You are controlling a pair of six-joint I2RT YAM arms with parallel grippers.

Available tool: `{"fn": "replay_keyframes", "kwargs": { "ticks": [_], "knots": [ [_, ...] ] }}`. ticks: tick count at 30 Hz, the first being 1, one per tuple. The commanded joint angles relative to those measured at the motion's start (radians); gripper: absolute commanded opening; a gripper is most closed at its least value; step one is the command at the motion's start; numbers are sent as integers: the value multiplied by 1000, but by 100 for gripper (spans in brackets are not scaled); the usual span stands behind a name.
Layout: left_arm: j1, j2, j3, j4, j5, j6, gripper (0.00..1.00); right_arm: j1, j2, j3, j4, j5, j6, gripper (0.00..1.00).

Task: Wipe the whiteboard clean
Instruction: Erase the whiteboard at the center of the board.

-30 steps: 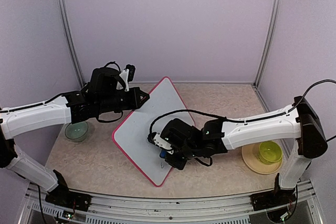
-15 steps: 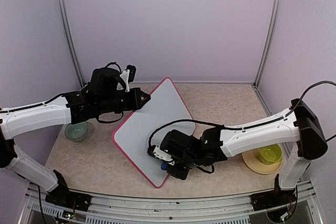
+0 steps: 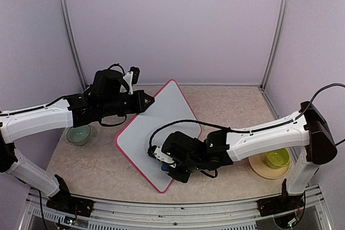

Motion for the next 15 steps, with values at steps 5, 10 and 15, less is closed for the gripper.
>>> {"fn": "replay_keyframes", "kwargs": {
  "ticks": [5, 10, 15],
  "knots": [
    [-38, 33, -15, -75, 67, -4, 0, 45, 32, -137, 63, 44, 64, 0],
    [-38, 30, -18, -75, 66, -6, 0, 45, 24, -151, 80, 64, 67, 0],
    [-38, 31, -18, -79, 63, -6, 0, 45, -48, -128, 123, 103, 29, 0]
  ]
}}
